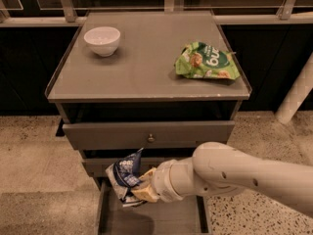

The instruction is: Pick blue chip bag from bottom drawer and place on counter

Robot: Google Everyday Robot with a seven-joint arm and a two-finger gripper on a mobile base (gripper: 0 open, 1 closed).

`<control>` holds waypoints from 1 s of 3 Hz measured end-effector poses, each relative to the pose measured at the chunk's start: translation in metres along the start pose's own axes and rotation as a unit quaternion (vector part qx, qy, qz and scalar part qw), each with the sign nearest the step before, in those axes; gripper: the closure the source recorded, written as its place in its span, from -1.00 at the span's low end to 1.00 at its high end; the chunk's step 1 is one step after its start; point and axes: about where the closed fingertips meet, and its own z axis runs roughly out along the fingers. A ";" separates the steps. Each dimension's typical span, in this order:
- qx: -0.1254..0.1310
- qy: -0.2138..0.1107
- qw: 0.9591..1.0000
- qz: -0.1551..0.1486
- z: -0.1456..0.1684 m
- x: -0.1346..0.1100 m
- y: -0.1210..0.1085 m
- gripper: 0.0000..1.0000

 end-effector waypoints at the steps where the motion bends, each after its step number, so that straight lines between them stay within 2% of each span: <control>1: 0.013 0.008 0.999 -0.035 -0.049 -0.023 0.000 1.00; 2: 0.006 0.042 0.996 -0.079 -0.086 -0.055 0.002 1.00; 3: -0.004 0.045 0.992 -0.122 -0.117 -0.095 -0.005 1.00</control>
Offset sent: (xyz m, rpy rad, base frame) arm 0.0070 -0.0336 0.1530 -0.2070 -0.1116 0.2308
